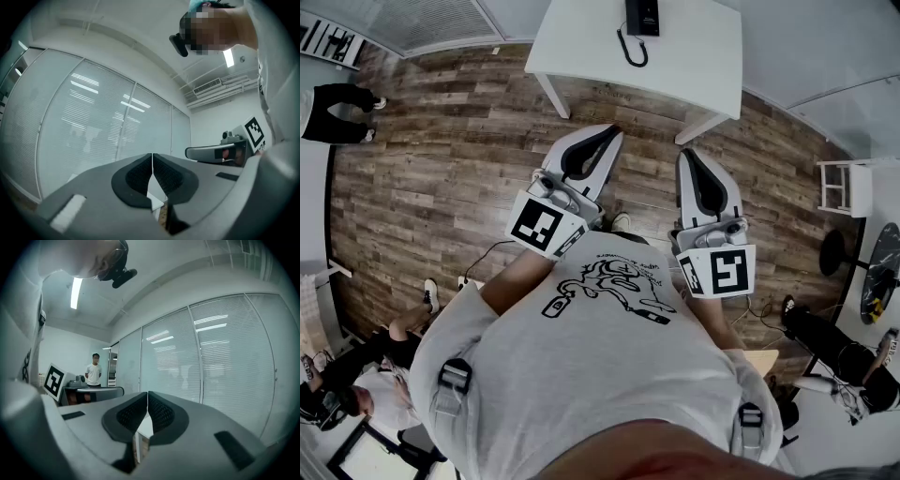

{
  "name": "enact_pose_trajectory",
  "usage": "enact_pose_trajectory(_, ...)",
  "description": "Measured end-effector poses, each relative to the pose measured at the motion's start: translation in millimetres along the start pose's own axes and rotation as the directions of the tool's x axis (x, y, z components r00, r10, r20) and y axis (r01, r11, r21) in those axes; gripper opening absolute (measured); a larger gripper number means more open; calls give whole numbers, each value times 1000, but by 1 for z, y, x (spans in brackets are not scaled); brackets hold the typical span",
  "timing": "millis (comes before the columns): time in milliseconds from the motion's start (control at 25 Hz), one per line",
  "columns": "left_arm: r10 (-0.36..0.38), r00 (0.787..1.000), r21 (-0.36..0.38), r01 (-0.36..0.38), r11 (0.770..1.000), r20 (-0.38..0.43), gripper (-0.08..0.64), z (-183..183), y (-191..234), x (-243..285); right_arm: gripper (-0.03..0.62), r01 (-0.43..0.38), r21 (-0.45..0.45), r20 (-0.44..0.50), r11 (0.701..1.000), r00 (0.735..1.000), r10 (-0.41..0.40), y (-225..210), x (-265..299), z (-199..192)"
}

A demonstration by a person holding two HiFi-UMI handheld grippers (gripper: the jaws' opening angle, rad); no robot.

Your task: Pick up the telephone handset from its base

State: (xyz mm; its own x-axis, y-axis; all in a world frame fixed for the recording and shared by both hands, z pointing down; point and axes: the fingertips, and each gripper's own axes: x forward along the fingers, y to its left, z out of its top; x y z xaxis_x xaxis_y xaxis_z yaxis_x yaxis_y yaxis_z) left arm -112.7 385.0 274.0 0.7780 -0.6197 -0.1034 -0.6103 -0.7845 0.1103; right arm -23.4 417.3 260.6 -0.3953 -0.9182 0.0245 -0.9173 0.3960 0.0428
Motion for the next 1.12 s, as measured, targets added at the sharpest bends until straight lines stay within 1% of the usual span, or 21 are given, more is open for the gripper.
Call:
enact_pose_trajectory(160,0,1000,0,0,1000,0,3,-2,8,3,8,3,2,8,1000,1000,-3,-2,9,0)
enact_pose_trajectory(360,3,1000,-8,-3,1000,1,3,-2,22,0,9,7,45,14,999,1000,-7,1,22,-3)
enact_pose_trajectory(600,-1,1000,-21,1,1000,4,3,-2,46,-11,9,15,27,-9,1000,1000,-14,20,45,-6)
enact_pose_trajectory(760,-14,1000,-45,13,999,-16,3,-10,59,-12,9,18,41,-24,999,1000,-17,29,60,-14)
enact_pose_trajectory(960,-21,1000,-37,21,999,-11,3,-8,63,-3,9,25,39,-22,999,999,-24,20,67,-13)
enact_pose_trajectory(1120,-19,1000,-37,18,999,-14,3,-11,72,21,9,31,40,-22,999,999,-30,-1,80,-16)
